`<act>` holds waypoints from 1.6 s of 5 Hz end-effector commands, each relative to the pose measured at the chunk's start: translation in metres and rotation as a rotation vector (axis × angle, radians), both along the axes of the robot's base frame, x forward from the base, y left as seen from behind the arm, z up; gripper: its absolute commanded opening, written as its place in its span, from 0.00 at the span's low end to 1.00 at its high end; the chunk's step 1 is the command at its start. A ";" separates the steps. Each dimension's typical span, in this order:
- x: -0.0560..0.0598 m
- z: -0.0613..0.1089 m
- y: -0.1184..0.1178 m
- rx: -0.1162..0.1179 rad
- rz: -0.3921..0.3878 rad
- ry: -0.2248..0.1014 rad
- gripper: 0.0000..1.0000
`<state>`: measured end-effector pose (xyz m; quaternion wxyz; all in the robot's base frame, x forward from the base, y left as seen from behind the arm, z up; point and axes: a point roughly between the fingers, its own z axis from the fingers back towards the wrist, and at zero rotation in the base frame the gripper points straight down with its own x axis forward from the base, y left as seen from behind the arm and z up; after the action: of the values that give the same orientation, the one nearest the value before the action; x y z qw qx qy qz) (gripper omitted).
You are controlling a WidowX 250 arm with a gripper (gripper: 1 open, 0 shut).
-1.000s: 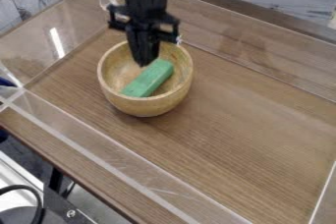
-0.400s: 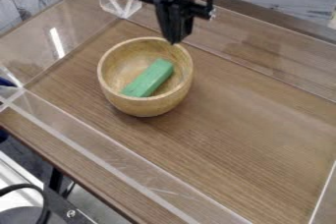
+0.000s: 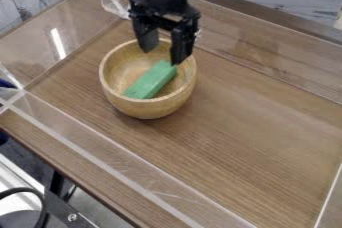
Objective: Remove the green block from inside the brown bowl and put it on the table
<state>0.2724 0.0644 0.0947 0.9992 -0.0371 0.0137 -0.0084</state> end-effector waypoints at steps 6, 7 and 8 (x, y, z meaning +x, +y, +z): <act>-0.004 -0.050 0.029 0.060 0.043 0.025 0.00; -0.003 -0.044 0.027 0.060 0.043 0.013 0.00; -0.002 -0.034 0.026 0.057 0.044 -0.007 0.00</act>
<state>0.2590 0.0858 0.0407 0.9985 -0.0204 0.0482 0.0130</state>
